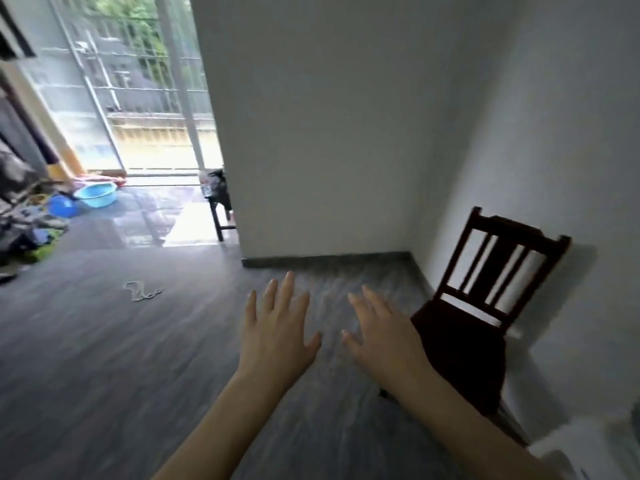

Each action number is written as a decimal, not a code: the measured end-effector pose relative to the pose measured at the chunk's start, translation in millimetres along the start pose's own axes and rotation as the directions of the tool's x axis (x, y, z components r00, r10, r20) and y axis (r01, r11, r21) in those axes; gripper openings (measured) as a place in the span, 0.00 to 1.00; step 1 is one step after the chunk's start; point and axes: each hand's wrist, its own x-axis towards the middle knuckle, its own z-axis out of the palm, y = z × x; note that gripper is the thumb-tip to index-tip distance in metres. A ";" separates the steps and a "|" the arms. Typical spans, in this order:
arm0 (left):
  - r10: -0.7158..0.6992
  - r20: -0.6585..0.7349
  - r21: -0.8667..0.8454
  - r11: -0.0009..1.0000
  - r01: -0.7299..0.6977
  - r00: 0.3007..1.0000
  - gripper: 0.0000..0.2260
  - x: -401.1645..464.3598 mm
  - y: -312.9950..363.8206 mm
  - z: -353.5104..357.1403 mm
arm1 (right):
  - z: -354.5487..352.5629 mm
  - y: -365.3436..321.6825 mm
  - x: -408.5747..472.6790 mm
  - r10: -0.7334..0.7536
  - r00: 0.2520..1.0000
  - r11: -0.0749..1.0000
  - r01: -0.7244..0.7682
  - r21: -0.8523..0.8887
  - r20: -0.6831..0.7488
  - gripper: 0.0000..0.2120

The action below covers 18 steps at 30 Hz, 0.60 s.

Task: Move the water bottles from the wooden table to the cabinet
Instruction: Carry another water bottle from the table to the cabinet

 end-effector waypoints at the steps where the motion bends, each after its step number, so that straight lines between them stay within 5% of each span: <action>1: -0.060 0.004 0.011 0.998 0.060 0.998 0.32 -10.3 -28.2 -1.9 | 4.7 -29.6 7.6 -0.051 0.998 0.999 0.051 0.001 0.020 0.33; 9: -0.481 0.006 0.060 0.875 0.480 0.877 0.32 -114.7 -217.7 -29.8 | 46.2 -242.1 23.5 -0.434 0.895 0.901 0.431 0.053 0.101 0.32; 18: -0.763 -0.033 0.054 0.643 0.764 0.645 0.32 -213.4 -318.7 -52.8 | 79.8 -389.2 13.7 -0.713 0.674 0.696 0.713 0.080 0.191 0.32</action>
